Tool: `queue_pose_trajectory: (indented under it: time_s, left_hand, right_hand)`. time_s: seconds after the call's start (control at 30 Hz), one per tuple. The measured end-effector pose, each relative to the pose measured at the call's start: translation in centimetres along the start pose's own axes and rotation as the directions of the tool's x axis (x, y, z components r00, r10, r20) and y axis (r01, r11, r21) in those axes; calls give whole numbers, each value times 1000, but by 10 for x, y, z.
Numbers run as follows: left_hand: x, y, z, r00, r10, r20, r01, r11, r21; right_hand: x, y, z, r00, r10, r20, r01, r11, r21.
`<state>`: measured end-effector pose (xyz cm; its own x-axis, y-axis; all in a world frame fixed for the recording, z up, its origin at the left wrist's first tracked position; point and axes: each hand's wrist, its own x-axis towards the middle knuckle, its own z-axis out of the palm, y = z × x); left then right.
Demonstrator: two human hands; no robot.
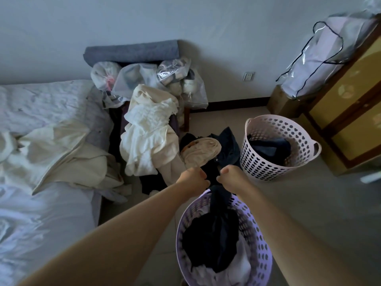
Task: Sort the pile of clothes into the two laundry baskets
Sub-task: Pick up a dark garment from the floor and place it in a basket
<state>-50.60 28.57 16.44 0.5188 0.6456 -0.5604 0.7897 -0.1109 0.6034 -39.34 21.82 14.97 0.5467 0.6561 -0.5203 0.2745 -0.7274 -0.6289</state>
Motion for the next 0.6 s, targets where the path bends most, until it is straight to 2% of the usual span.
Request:
queue_pose_trajectory:
  time_s: [0.27,0.47,0.6]
  left_hand:
    - [29,-18,41,999,-27,25,27,1000,0]
    - [81,-50,89,994,-23,110,16,998,62]
    - [124,-70,127,981,-18,193,16,1000,12]
  right_hand:
    - [21,43,12,997,68,-33,-69,997,-34]
    - [63,104,43,992,128,-17,-129,985,-112]
    - [101,153,74,990,139,-31,-142,980,-139]
